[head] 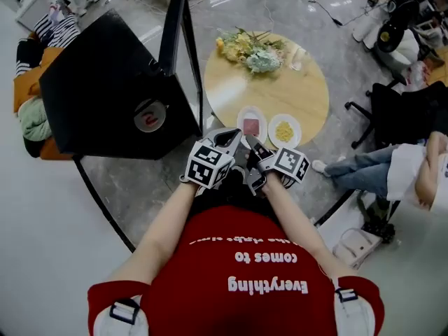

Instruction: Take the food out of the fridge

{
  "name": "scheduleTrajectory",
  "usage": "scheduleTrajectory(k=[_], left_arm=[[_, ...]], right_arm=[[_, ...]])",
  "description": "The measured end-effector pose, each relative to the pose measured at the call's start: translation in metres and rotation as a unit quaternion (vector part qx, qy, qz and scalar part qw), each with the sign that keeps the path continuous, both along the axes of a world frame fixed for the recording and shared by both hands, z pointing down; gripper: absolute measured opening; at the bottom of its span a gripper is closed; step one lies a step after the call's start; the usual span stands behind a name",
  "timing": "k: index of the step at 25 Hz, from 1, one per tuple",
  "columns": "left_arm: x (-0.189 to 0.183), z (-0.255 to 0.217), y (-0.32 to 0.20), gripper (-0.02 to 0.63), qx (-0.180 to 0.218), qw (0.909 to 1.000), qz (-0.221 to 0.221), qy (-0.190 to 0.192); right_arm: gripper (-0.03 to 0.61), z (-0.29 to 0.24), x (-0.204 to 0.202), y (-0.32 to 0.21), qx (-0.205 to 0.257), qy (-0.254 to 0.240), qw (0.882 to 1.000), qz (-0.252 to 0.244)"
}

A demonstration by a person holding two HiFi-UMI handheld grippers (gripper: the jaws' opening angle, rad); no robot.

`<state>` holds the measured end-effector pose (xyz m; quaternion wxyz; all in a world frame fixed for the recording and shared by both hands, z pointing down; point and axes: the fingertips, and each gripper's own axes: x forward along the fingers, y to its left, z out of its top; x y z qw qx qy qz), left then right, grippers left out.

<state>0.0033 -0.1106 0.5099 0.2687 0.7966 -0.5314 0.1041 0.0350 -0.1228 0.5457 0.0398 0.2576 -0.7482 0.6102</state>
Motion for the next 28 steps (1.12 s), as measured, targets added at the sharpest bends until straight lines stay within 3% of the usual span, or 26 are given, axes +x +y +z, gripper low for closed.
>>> scheduleTrajectory(k=[7,15,19,23,26,28], left_arm=[[-0.103,0.002,0.081,-0.003,-0.012,0.9883,-0.152,0.003],[-0.196,0.023,0.176,-0.003,-0.024,0.9534,-0.301,-0.009],[-0.225,0.038,0.193,-0.003,-0.017,0.9365,-0.350,0.000],[-0.251,0.059,0.194,-0.003,-0.008,0.9209,-0.390,0.011],[-0.265,0.079,0.196,-0.002,-0.015,0.9113,-0.411,0.019],[-0.270,0.091,0.195,-0.003,-0.022,0.9073,-0.419,0.026]], right_arm=[[0.012,0.006,-0.102,0.073,-0.012,0.006,0.989,-0.145],[0.012,0.017,-0.198,0.157,-0.046,-0.055,0.961,-0.266],[0.014,0.034,-0.231,0.178,-0.073,-0.068,0.949,-0.298],[0.027,0.065,-0.266,0.177,-0.082,-0.059,0.945,-0.310],[0.119,0.097,-0.284,0.172,-0.113,-0.047,0.947,-0.297],[0.140,0.118,-0.291,0.164,-0.132,-0.036,0.951,-0.278]])
